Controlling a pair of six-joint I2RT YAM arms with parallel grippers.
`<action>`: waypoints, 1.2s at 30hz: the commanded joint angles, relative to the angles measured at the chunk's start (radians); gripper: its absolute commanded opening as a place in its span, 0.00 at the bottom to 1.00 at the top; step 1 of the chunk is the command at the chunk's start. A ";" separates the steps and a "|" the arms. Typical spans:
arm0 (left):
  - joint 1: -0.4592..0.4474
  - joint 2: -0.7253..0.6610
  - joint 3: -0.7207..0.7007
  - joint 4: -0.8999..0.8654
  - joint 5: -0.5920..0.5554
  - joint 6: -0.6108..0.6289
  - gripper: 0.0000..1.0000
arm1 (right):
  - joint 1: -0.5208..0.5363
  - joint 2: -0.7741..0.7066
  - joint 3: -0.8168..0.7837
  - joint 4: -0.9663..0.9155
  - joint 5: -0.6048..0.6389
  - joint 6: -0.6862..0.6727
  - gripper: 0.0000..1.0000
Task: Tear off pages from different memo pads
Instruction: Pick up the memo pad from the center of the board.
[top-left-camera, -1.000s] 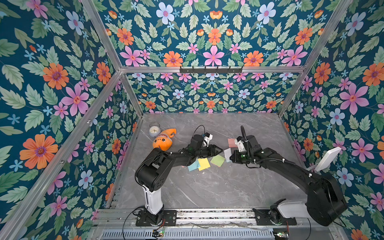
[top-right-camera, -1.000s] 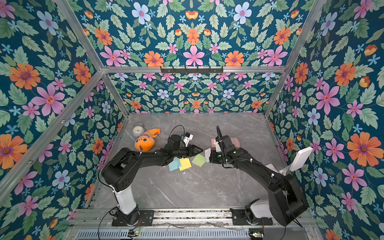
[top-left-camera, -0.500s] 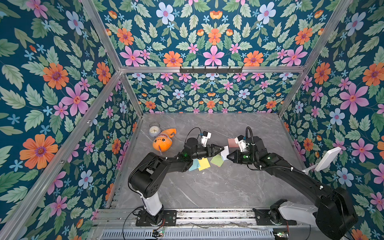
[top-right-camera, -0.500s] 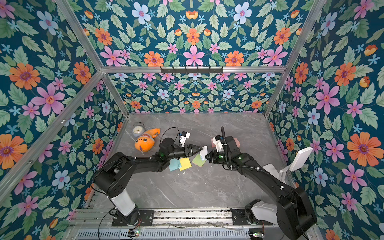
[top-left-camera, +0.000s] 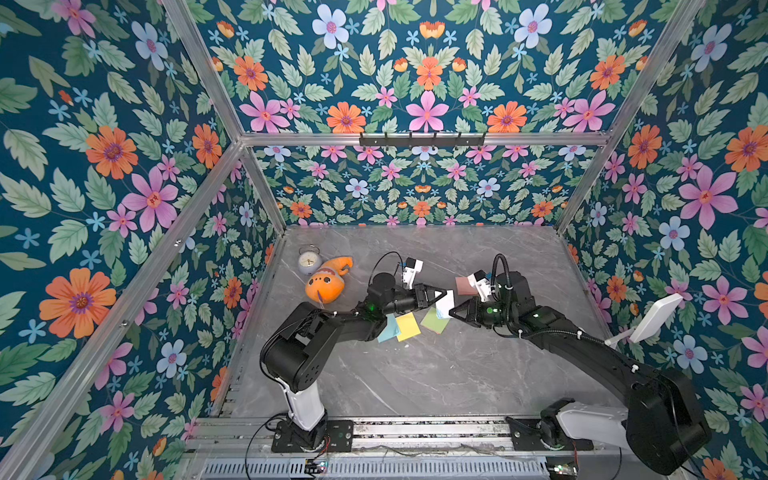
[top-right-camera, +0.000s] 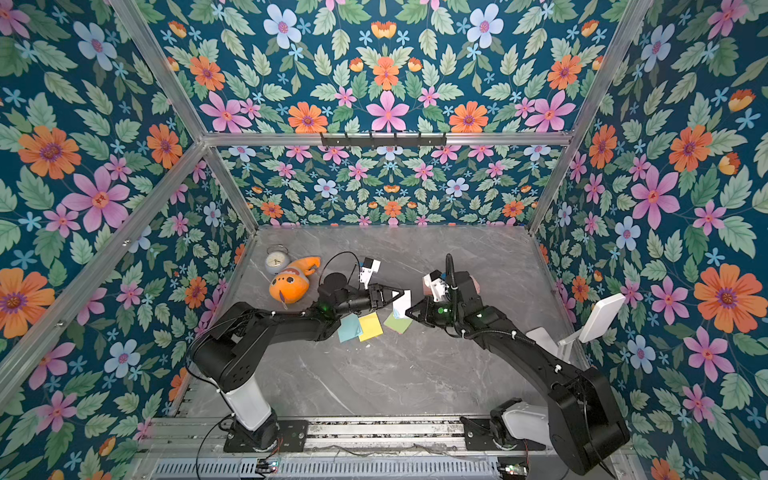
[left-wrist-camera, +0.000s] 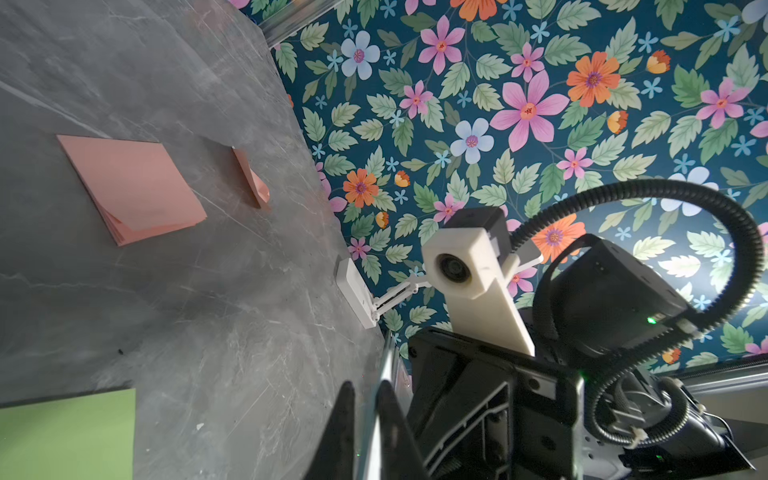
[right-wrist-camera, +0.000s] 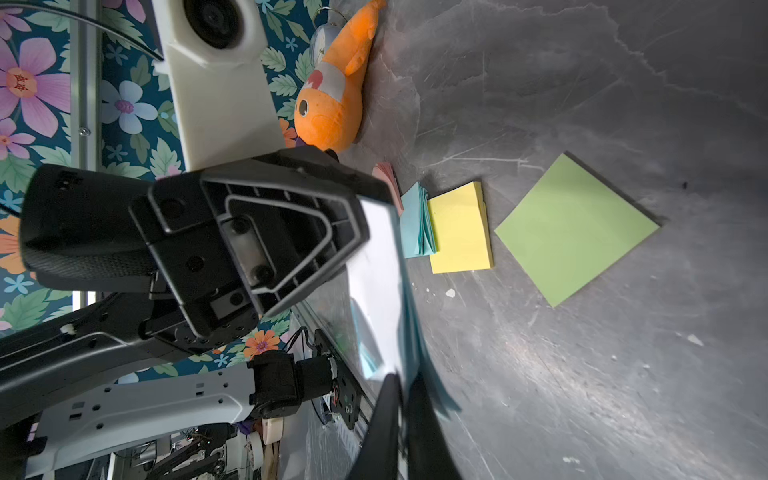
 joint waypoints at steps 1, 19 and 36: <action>0.015 -0.004 0.021 -0.061 0.004 -0.025 0.00 | -0.002 -0.006 -0.002 0.007 0.006 -0.003 0.23; 0.046 0.064 0.409 -1.080 -0.042 0.192 0.00 | 0.480 0.102 0.124 -0.141 1.146 -0.778 0.52; 0.056 0.077 0.370 -0.991 0.036 0.076 0.00 | 0.531 0.292 0.213 -0.048 1.104 -0.920 0.54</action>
